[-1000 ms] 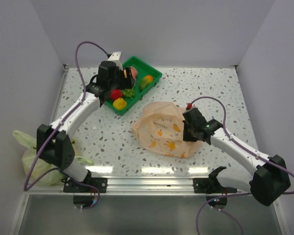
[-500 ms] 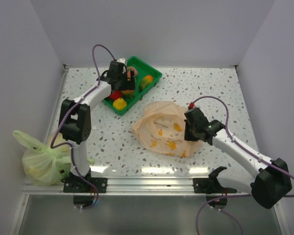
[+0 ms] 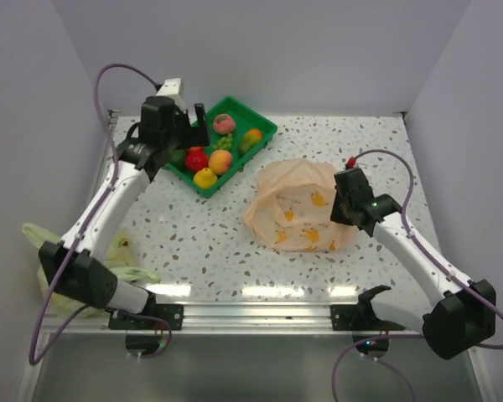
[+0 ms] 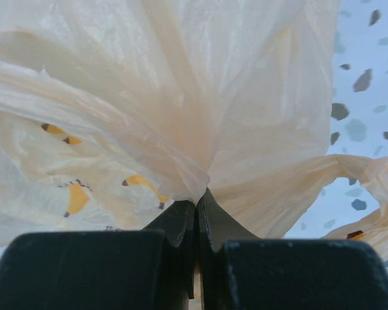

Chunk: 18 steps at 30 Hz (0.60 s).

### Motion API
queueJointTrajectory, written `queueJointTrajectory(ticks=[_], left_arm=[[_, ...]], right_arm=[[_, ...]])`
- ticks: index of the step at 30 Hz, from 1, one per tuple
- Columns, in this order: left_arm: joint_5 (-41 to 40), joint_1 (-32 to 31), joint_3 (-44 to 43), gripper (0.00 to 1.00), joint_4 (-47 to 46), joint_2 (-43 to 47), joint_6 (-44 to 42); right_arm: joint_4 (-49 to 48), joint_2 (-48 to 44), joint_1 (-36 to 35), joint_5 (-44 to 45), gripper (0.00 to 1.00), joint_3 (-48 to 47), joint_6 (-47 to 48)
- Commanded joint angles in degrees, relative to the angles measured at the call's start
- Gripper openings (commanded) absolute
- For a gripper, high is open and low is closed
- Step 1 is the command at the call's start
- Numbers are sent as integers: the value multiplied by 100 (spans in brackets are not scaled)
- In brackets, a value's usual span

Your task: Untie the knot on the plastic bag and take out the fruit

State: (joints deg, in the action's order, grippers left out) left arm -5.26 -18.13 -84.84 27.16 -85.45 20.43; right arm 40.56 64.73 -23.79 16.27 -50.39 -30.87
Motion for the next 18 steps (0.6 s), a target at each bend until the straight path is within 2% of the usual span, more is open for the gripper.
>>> queueJointTrajectory(ticks=[1, 9, 11, 15, 17, 18], left_arm=[[-326, 2, 405, 100, 684, 1063, 180], [-1143, -6, 1864, 100, 1362, 3955, 1016], [-1537, -15, 2216, 100, 1616, 4647, 1095], [-2014, -6, 2384, 100, 2056, 5432, 1130], [-2154, -15, 2349, 100, 2223, 5739, 1104], [-2199, -6, 2314, 100, 2267, 5811, 1095]], right_arm=[[276, -267, 575, 534, 0, -497, 117], [541, -795, 1990, 623, 0, -630, 29], [559, -874, 2098, 684, 0, -542, 46], [620, -865, 2229, 492, 1, -200, -103], [682, -909, 2256, 386, 15, -112, -217], [699, -1014, 2265, 342, 26, -50, -243]])
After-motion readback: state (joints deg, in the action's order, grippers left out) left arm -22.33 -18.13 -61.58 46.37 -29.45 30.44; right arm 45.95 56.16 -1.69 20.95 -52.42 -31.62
